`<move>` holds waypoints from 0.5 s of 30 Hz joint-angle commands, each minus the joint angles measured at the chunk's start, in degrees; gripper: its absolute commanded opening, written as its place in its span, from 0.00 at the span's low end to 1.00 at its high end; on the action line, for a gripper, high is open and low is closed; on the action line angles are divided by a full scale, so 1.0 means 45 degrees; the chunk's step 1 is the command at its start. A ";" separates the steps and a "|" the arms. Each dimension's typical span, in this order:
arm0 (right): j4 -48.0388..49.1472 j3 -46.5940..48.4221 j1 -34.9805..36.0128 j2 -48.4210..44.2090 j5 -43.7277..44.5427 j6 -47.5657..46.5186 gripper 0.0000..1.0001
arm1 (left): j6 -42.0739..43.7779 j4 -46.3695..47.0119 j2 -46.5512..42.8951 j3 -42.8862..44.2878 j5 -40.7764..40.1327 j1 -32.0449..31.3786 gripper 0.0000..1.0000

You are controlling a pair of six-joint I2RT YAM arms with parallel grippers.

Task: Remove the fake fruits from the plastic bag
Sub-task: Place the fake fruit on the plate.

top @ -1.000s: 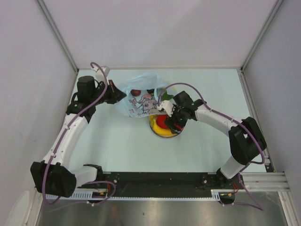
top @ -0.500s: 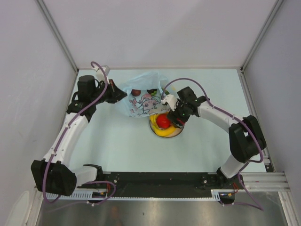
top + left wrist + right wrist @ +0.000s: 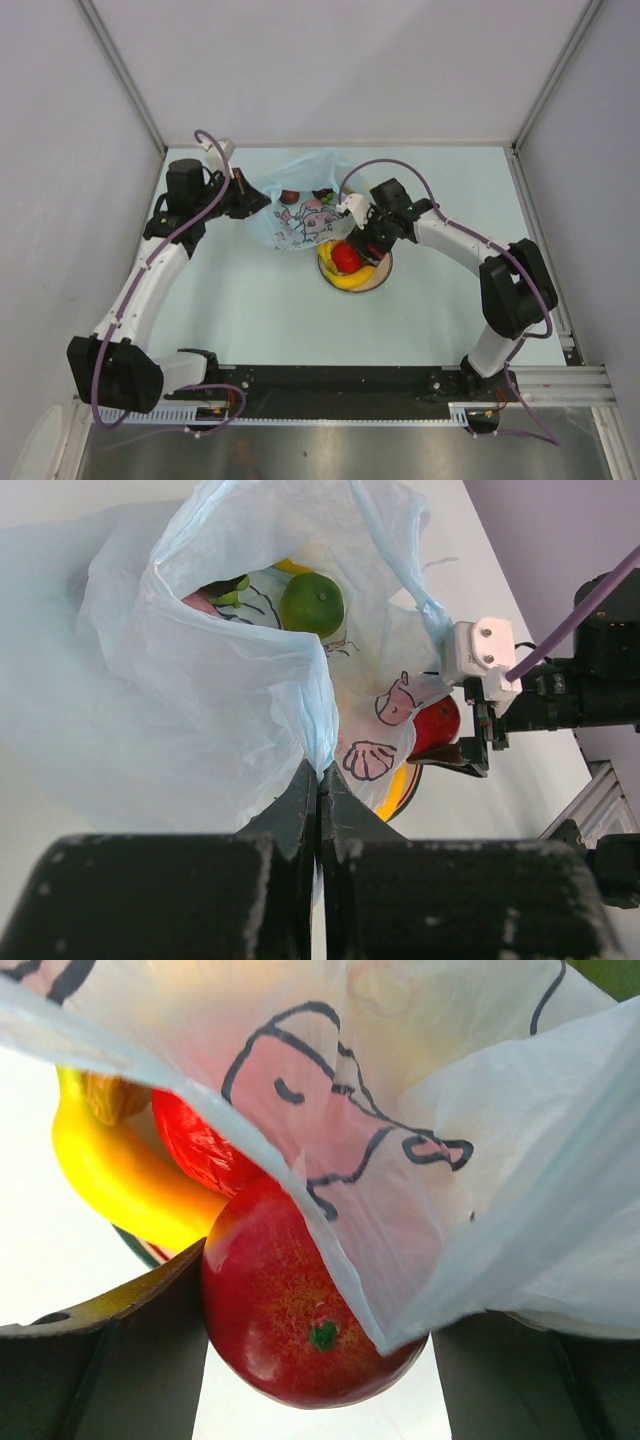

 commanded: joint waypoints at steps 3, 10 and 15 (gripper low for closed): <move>0.0795 0.0506 0.0059 0.1243 -0.0128 0.0237 0.43 | -0.0245 0.0420 0.0084 0.0623 0.0311 0.0100 0.00; -0.0064 0.0447 -0.0136 0.1323 -0.0069 0.0334 0.62 | -0.0069 0.0225 -0.0130 0.0526 0.0292 0.0100 0.00; -0.0396 0.0447 -0.0312 0.0816 -0.0108 0.0392 1.00 | -0.0108 0.0380 -0.0170 0.0272 0.0331 0.0120 0.00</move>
